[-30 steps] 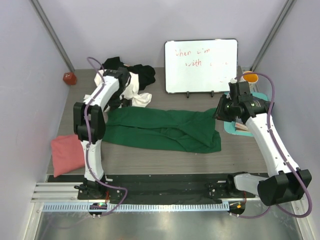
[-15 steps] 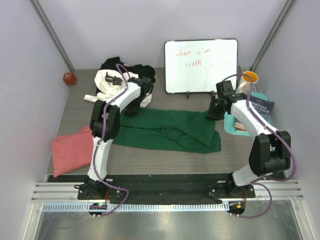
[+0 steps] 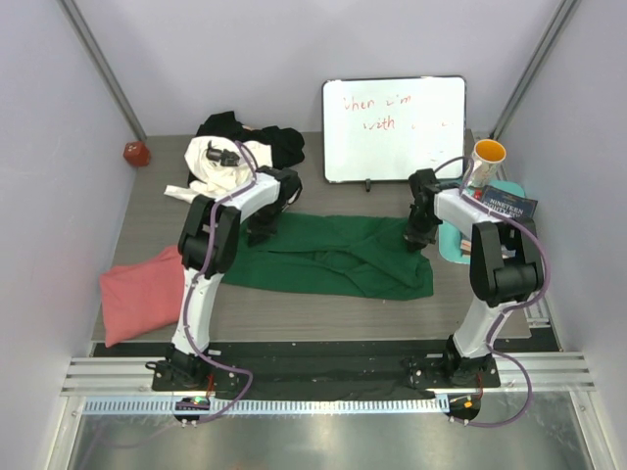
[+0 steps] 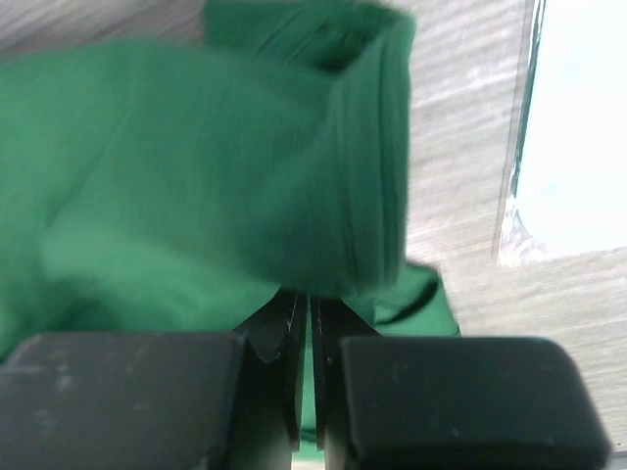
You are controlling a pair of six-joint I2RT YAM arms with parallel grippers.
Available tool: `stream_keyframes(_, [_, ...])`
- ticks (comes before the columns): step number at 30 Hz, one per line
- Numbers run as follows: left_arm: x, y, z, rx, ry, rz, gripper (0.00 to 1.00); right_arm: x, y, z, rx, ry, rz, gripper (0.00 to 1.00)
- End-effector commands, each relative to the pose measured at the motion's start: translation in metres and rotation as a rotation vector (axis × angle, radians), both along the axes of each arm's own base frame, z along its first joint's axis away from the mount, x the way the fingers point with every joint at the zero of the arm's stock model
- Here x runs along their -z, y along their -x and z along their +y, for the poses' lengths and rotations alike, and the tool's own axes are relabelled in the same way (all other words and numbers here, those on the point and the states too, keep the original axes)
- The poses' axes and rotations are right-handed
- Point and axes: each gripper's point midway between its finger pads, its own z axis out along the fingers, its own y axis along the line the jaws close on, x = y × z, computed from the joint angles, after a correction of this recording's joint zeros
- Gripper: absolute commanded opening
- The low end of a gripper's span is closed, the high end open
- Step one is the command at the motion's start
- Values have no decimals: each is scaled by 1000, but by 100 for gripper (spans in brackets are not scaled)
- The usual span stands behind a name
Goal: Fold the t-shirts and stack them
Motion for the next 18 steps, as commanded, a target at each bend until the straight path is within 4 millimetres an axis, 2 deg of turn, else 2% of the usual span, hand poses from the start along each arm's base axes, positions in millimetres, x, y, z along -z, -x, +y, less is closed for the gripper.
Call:
stream_keyframes(1, [22,14,-7,-12,24,41,0,0,-21,-10,56,75,-26,9])
stream_keyframes(4, [28,19,-4,-2,-5,64,0,8,-29,-16,87,116,-3,8])
stream_keyframes(8, [31,28,-3,11,-20,95,0,14,-27,-20,107,141,22,4])
stream_keyframes(14, [33,52,-2,33,-20,123,0,1,-18,-38,175,125,-4,1])
stream_keyframes(18, [36,67,-12,65,-9,145,0,-2,-10,-47,211,109,-3,1])
